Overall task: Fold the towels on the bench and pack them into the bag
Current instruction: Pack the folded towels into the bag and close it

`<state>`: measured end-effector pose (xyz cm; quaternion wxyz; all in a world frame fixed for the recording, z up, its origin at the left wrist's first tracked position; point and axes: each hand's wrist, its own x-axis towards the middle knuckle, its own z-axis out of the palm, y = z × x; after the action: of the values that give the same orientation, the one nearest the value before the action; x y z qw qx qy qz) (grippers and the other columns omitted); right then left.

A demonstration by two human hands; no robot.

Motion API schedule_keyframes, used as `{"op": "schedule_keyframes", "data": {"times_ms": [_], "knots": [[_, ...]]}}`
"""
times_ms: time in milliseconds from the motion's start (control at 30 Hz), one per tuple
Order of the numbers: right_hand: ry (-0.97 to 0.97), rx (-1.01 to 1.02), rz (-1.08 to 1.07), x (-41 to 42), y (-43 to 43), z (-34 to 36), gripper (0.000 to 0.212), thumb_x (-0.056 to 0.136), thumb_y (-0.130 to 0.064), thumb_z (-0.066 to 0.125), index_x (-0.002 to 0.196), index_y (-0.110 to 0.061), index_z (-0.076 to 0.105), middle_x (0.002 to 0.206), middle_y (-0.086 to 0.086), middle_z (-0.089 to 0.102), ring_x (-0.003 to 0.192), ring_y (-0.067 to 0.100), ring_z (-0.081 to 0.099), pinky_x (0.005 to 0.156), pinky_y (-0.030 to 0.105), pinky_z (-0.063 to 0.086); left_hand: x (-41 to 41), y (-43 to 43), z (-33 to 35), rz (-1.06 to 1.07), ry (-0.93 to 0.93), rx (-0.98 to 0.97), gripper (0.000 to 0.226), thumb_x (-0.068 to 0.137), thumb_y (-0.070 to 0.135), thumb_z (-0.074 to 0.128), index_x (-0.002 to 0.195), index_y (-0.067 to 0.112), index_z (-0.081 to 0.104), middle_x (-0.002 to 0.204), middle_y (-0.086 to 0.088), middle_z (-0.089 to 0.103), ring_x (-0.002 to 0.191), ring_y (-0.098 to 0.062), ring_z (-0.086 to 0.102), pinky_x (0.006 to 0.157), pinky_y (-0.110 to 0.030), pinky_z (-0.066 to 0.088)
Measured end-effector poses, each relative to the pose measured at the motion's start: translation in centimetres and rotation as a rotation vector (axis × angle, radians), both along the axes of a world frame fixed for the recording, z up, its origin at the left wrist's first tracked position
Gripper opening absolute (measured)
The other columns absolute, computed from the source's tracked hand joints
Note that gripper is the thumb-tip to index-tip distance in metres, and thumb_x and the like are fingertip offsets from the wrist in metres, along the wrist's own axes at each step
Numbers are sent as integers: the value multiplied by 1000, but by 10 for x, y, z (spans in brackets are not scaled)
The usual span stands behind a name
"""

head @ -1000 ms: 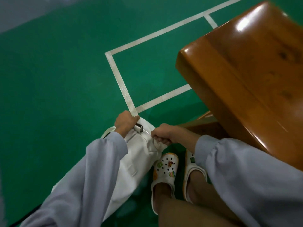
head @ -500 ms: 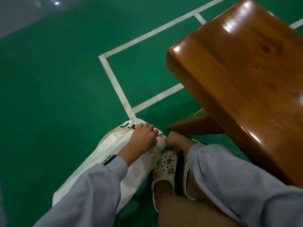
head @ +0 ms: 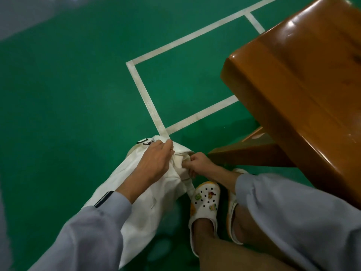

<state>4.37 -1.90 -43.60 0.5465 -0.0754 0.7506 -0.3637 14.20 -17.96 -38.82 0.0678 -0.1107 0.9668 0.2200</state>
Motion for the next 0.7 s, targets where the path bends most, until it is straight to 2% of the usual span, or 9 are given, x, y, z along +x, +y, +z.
{"op": "schedule_keyframes", "data": {"times_ms": [67,133,233,267,367,533,600,700], "knots": [[107,-21,-10,14,-17,6,23,92,-17,65,70,-12,68,69,8,66,61,18,62,58,31,53,3,-13,9,34,35,45,10,104,21,49,96,16,46,82,-6,54,76,-25,44,65,-39,35],[212,-65,-40,23,-30,15,26,92,-18,62,68,-11,67,70,8,66,62,18,58,59,29,49,4,-17,16,15,62,30,9,103,20,51,98,13,49,83,-9,58,76,-29,49,65,-38,33],[318,-112,-28,26,-38,36,33,95,-18,61,62,-14,58,62,0,57,55,10,49,48,17,36,8,-18,28,27,117,51,10,103,21,50,99,12,50,83,-10,60,75,-30,52,64,-39,37],[335,-128,-37,28,-40,44,34,96,-17,61,62,-12,59,61,-1,56,54,10,48,47,17,34,10,-20,32,46,138,60,12,103,23,48,99,12,50,82,-9,60,74,-30,53,64,-41,40],[342,-167,-50,34,-50,73,30,95,-17,60,68,-4,64,62,2,58,55,12,49,50,26,37,18,-28,50,125,227,84,13,101,23,51,99,11,52,81,-6,63,71,-29,57,63,-41,44],[273,-270,-54,44,-47,134,27,89,-19,61,63,-10,60,60,3,55,57,17,50,56,32,40,34,-31,90,200,381,170,10,99,22,54,98,13,53,75,6,58,61,-17,49,60,-34,40],[290,-250,-73,54,-39,154,30,91,-19,61,62,-13,60,61,1,57,60,18,52,58,32,42,40,-25,102,204,409,246,9,99,23,55,99,14,53,76,6,59,60,-13,48,58,-30,39],[443,-83,-98,63,-34,154,32,94,-23,57,62,-19,55,67,0,56,68,20,54,62,29,37,32,-18,102,156,356,357,6,101,21,58,100,16,54,78,5,61,64,-16,55,61,-30,45]]}}
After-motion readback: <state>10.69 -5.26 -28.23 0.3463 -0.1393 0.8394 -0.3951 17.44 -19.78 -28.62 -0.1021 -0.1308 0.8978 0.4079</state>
